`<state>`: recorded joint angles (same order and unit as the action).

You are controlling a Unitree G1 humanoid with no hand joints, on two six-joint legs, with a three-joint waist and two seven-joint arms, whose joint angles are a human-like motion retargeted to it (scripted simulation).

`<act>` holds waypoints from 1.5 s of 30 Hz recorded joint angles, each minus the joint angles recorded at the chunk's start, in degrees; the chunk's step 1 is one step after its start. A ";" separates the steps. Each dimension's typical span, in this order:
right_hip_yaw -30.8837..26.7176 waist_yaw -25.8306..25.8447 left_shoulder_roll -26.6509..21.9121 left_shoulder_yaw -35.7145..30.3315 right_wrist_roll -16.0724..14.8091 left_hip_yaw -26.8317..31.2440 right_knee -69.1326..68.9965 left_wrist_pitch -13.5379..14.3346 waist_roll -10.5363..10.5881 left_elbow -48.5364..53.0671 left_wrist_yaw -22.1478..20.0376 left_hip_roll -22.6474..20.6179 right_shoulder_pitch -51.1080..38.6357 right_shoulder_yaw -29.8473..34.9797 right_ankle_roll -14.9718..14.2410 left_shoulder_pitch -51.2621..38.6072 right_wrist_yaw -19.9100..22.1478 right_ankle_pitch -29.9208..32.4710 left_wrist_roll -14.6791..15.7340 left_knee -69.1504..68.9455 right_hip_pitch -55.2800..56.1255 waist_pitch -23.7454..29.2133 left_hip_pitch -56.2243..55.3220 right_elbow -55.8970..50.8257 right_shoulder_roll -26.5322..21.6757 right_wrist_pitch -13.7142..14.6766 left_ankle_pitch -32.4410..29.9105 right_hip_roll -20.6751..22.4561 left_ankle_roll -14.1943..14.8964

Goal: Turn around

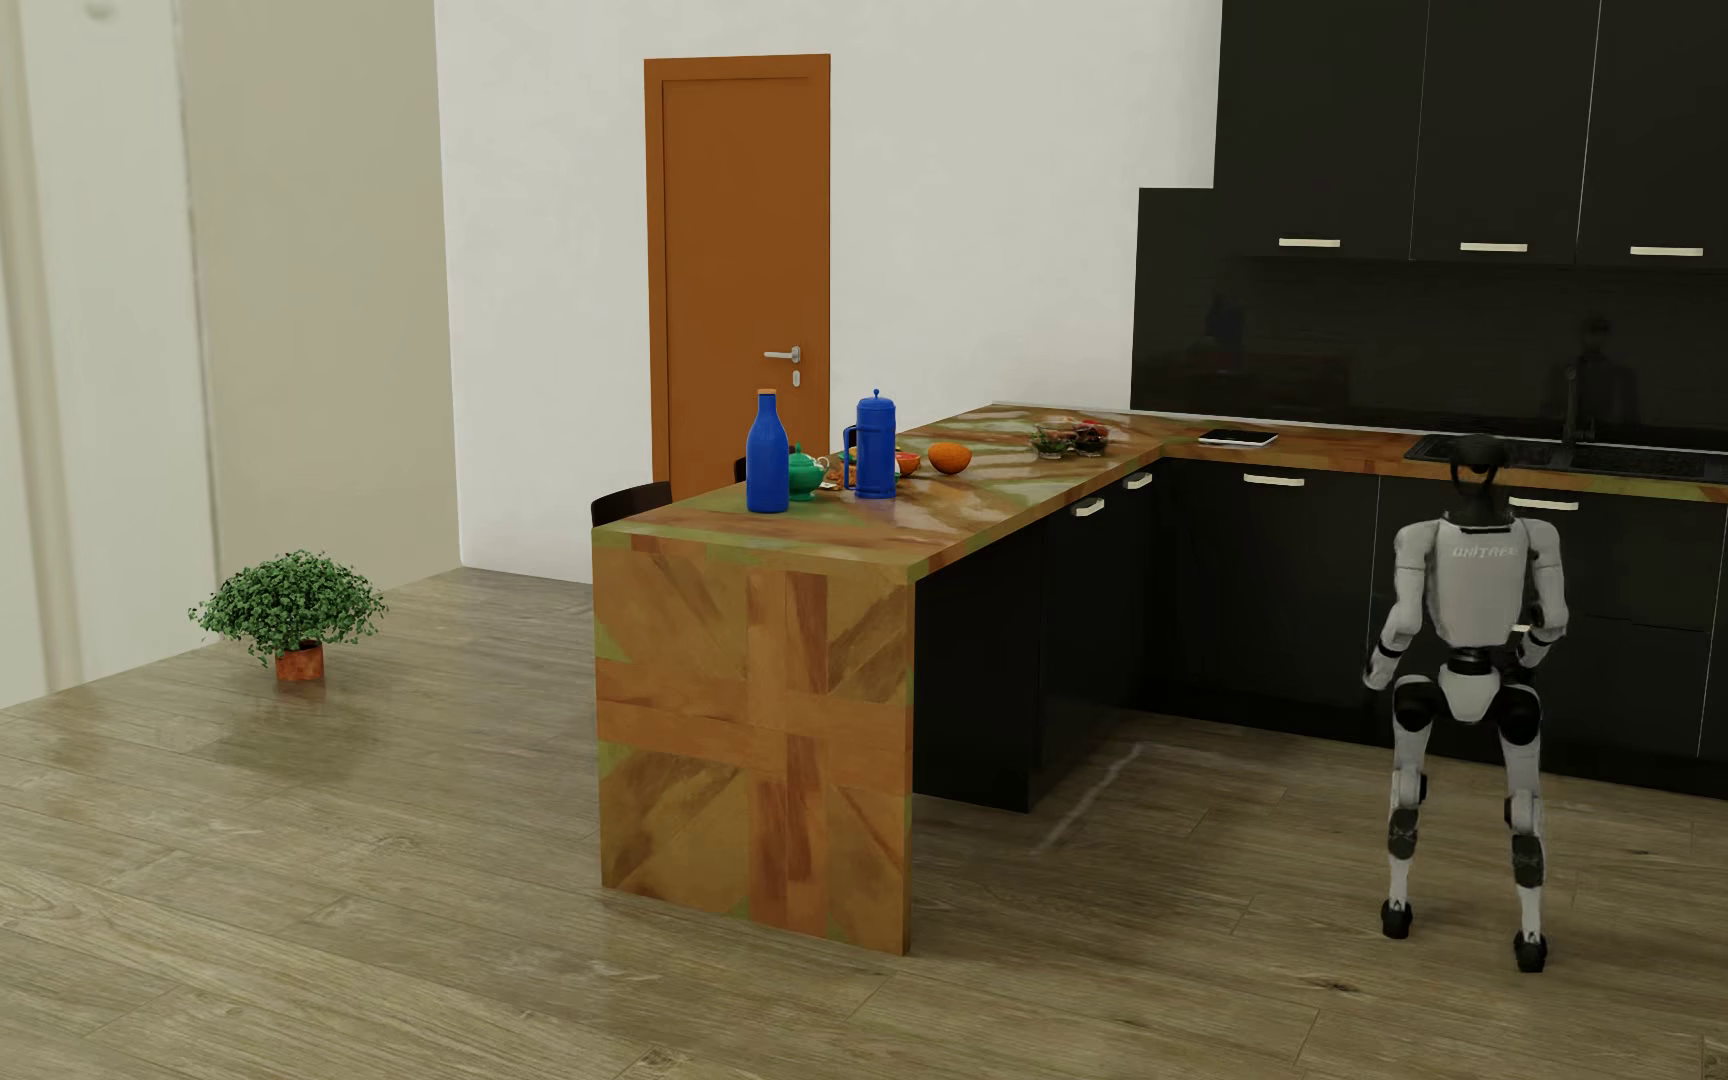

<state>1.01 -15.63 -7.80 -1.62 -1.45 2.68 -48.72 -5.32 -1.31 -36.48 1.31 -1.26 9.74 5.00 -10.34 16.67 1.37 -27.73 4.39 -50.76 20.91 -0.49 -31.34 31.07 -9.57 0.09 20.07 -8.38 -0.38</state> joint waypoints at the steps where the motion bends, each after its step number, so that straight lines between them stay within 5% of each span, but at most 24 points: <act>1: -0.67 -0.65 -0.75 0.05 -0.30 1.31 -0.95 0.50 -0.82 -1.01 -0.51 -1.18 -1.18 0.91 1.53 0.90 0.40 1.81 1.50 1.55 0.13 1.37 0.33 -0.52 0.21 -0.90 -1.45 0.14 0.04; 4: -3.29 -0.14 -1.29 1.02 2.47 4.60 2.20 0.60 -3.28 -3.19 -3.24 -4.45 -1.37 0.91 10.09 3.18 -0.25 1.27 4.99 7.78 0.47 3.46 0.17 0.36 0.38 -2.51 -6.29 1.86 0.30; 5: -2.64 -1.23 -0.39 1.07 3.45 3.99 5.24 -0.83 -2.49 -3.21 -4.42 -4.04 0.67 0.61 8.65 2.29 -1.17 2.06 5.76 7.65 -0.57 3.32 -0.88 2.33 -1.30 -2.22 -3.12 1.77 -1.29; 7: 0.57 1.33 -0.58 -0.37 4.93 -2.93 3.05 -5.22 2.43 -1.56 -3.60 2.31 -1.15 -0.44 -2.17 0.85 -2.28 0.79 3.62 -1.82 -1.53 3.38 -1.17 4.40 -1.81 -4.31 7.49 1.40 -4.19; 8: -0.49 4.94 -2.97 -1.76 5.22 -3.14 -4.60 -5.95 2.72 -5.13 -2.35 1.95 -1.80 0.19 -3.80 -0.56 -1.85 1.53 1.26 -1.48 2.26 3.35 -1.86 1.29 0.69 -4.92 0.50 0.56 -1.35; 11: -3.30 7.38 -0.51 -0.50 5.14 -0.35 -2.70 -2.99 -0.04 -2.52 -1.58 -3.06 2.30 -1.29 0.14 -3.03 -2.10 1.45 -1.62 5.23 7.83 3.18 -1.29 2.42 1.22 -2.36 -4.80 4.50 -0.91; 13: -0.80 3.22 0.80 -1.84 4.57 -0.32 2.39 1.60 1.40 -0.66 -3.44 -2.55 3.95 -0.22 9.26 -3.13 -2.66 4.90 -0.61 3.57 4.62 2.87 -0.50 5.16 -2.77 -2.82 -0.95 4.83 -4.77; 15: 2.37 3.52 -0.81 -1.84 3.70 -3.40 1.57 4.07 3.62 -0.90 -1.05 2.89 0.72 -0.48 6.75 -2.25 -1.94 3.86 0.45 -3.81 3.37 2.20 1.46 3.58 -2.35 -5.20 9.95 3.76 -3.77; 16: 3.26 4.80 -2.37 -1.84 3.43 -2.96 -0.97 4.49 3.52 -2.89 -0.07 4.23 -1.26 0.29 8.24 -2.09 -0.76 2.27 0.44 -0.72 4.33 1.36 2.51 3.65 -0.78 -4.96 5.73 2.81 4.81; 17: 2.74 4.78 -2.17 -0.24 3.31 -2.96 -2.48 3.93 2.32 -2.67 0.42 2.70 -1.56 1.58 7.12 -1.82 0.59 1.22 0.81 0.44 5.18 0.76 2.14 2.53 0.68 -3.94 2.81 1.57 1.69; 20: 4.55 -0.54 0.52 -1.17 2.21 -0.07 1.64 -0.93 3.02 -0.14 0.45 1.16 1.54 0.72 6.49 -3.02 1.46 3.24 2.33 4.59 1.94 0.81 3.12 0.25 -0.40 -0.32 -0.46 0.79 1.61; 25: 0.19 -2.60 -0.53 -0.84 0.85 2.77 4.41 -4.00 0.49 -1.81 -3.87 -2.87 -1.24 1.71 4.83 0.20 -3.53 2.74 2.39 9.70 0.53 2.75 2.84 -0.05 1.23 -3.55 -4.95 -0.02 1.30; 27: 1.82 -3.34 0.00 -0.94 2.53 -0.06 6.21 -5.03 2.23 -0.79 -3.33 0.14 -0.05 1.57 4.53 0.02 -5.82 4.52 1.59 10.35 -1.30 3.17 2.62 0.53 -0.06 -3.47 -4.08 -0.12 0.55; 29: -1.32 -0.39 -0.63 -0.13 4.67 0.31 3.98 -5.13 1.44 -1.68 -1.15 -1.25 -1.22 1.66 4.90 0.98 -7.02 3.32 -0.34 11.92 -0.12 2.84 1.64 0.50 0.23 -4.36 -7.92 -0.35 1.30; 31: 0.46 -2.47 0.57 -0.71 6.24 -0.50 7.14 -4.98 2.04 -1.16 -3.41 -0.72 -0.19 1.09 2.46 0.75 -7.79 2.21 -2.57 9.59 -2.51 2.12 0.41 2.00 -0.47 -4.45 -2.61 -1.24 0.98; 32: 1.96 -2.55 -0.62 -0.97 5.97 -1.66 7.62 -5.01 2.98 -1.16 -3.84 0.86 0.20 1.23 3.66 -0.30 -8.00 2.43 -2.40 8.16 -3.46 2.04 -0.22 0.80 -1.10 -4.63 -0.86 -1.04 -1.78; 33: 2.01 -0.97 -1.15 -1.19 5.22 -0.59 0.72 -4.57 3.65 -1.79 -4.07 0.68 -0.04 0.80 3.26 -1.53 -7.55 5.16 -1.82 10.08 -0.63 2.76 0.45 -1.13 -1.08 -4.61 -6.78 -1.23 0.56; 34: 0.10 1.88 -1.20 -1.08 4.45 0.82 -6.43 -3.32 3.23 -1.94 -4.24 -0.33 -1.04 2.00 3.45 -0.43 -6.70 9.95 -0.74 11.82 3.43 3.04 0.65 -1.26 -0.39 -4.35 -9.79 -0.81 1.12; 36: -4.06 1.04 0.29 0.41 3.62 2.02 4.47 -1.19 0.44 -1.41 -4.15 -2.63 1.45 -0.61 4.45 1.64 -5.68 5.70 1.50 14.39 3.63 2.26 0.67 1.86 -0.42 -2.47 -11.35 0.67 1.20; 38: -0.30 -1.91 0.47 -1.42 2.65 -0.74 7.47 -1.80 1.85 -0.86 -6.04 0.51 1.71 0.58 1.28 0.66 -4.16 6.28 0.11 10.07 0.22 3.08 -0.51 2.86 -1.82 -3.30 -4.53 0.12 -1.46; 40: 2.00 0.76 -2.17 -1.32 3.03 -2.27 2.03 -3.05 3.05 -2.78 -3.25 3.02 -0.78 0.26 4.03 -1.71 -2.53 3.96 -1.04 4.03 1.09 3.14 -3.31 0.89 -0.96 -3.64 -1.89 -0.43 1.66; 42: -3.10 4.30 -2.32 -0.31 4.04 -0.23 -3.66 -2.47 -0.05 -2.81 -1.39 -0.61 1.26 1.56 3.72 -2.38 -1.53 3.50 -0.32 7.14 5.90 1.86 -4.63 0.63 -0.08 -1.58 -9.67 1.74 0.76; 43: -4.79 3.95 -1.18 -0.15 4.88 0.40 -0.02 -1.25 -1.96 -1.21 -1.93 -2.40 2.55 0.44 5.11 -0.77 -2.00 1.91 0.64 9.25 5.29 1.56 -4.49 1.77 -0.34 -1.53 -9.06 2.99 1.41; 45: -0.90 0.12 -0.07 -0.54 5.73 -1.43 5.88 1.27 0.11 0.74 -5.00 -0.87 0.81 -0.50 5.22 0.24 -3.84 4.28 2.22 2.34 0.76 2.23 -4.57 4.06 -2.98 -5.03 5.09 2.55 0.41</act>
<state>0.11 -15.51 -7.87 -2.16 4.28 1.25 -42.84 -4.05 -1.20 -35.74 -3.69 -2.13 10.55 4.49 -5.12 16.91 -2.47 -23.45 6.61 -48.42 21.66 1.74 -35.91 35.13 -12.55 -4.94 25.16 -5.83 0.03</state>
